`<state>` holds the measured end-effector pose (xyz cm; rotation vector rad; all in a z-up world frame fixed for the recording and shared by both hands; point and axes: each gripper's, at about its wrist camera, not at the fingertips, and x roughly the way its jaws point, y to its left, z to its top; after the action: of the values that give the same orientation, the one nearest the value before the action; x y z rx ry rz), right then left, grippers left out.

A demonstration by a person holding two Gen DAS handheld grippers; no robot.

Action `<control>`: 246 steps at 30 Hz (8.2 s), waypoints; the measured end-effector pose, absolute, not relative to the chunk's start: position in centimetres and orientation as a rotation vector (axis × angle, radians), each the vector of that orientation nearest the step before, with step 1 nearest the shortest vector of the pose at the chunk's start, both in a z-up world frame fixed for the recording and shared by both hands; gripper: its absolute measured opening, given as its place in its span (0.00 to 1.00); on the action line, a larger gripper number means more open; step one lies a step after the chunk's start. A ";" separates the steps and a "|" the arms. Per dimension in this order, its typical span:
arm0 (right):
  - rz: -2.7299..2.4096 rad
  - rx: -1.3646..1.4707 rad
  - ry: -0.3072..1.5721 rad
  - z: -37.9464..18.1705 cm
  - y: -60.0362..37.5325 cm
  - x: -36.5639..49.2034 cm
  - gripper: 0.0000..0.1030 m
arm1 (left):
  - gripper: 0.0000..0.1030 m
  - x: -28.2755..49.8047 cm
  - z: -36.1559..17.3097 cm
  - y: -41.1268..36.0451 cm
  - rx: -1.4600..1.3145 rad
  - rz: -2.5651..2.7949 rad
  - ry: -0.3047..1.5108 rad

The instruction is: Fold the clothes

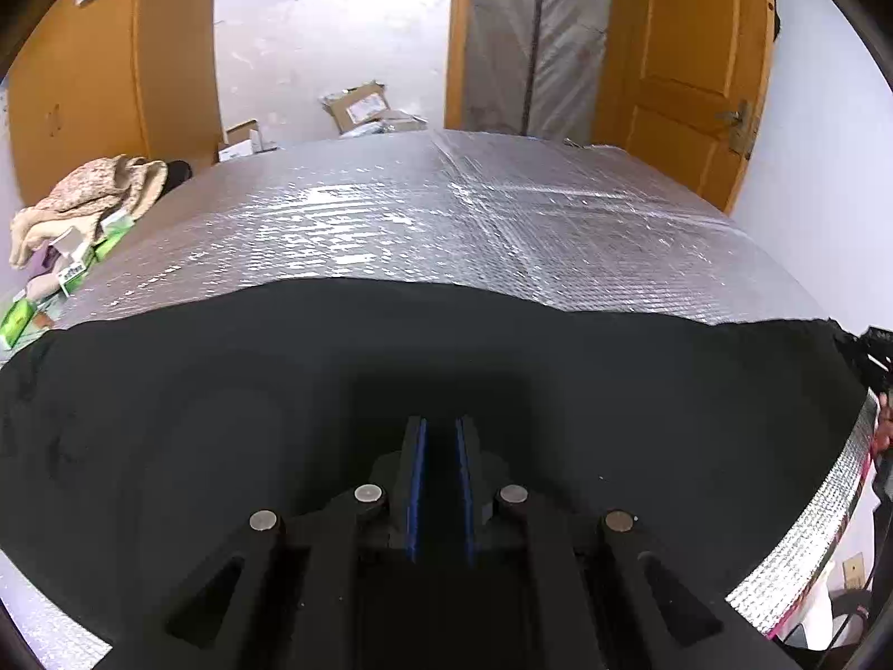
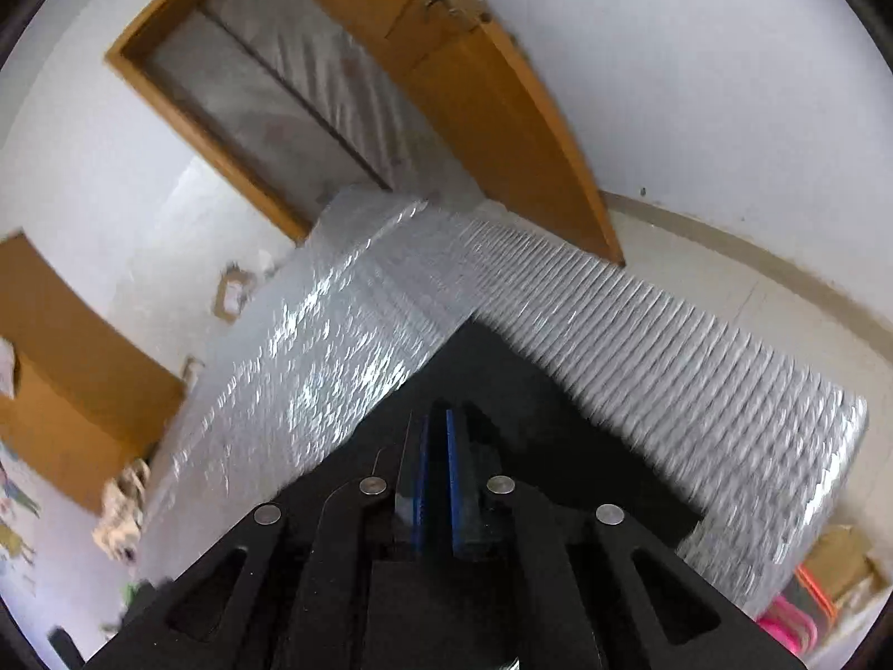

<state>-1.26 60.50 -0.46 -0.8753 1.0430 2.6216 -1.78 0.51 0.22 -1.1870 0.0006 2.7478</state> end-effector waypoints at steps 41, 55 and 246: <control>2.938 -0.686 0.819 3.4 52.6 3.9 0.20 | 0.10 -1.0 1.0 1.5 -1.070 2.756 -0.015; 3.390 -1.275 0.252 1.7 30.1 -0.2 0.20 | 0.10 1.5 0.4 -3.6 -1.154 2.863 -0.121; 3.313 -2.267 0.505 -1.0 12.6 -9.3 0.32 | 0.06 5.8 -0.9 -16.4 -1.084 2.719 -0.671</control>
<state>-9.34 12.59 -0.99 -2.2674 0.5048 3.3133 5.82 -16.37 -0.87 -1.0836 -0.6709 2.7189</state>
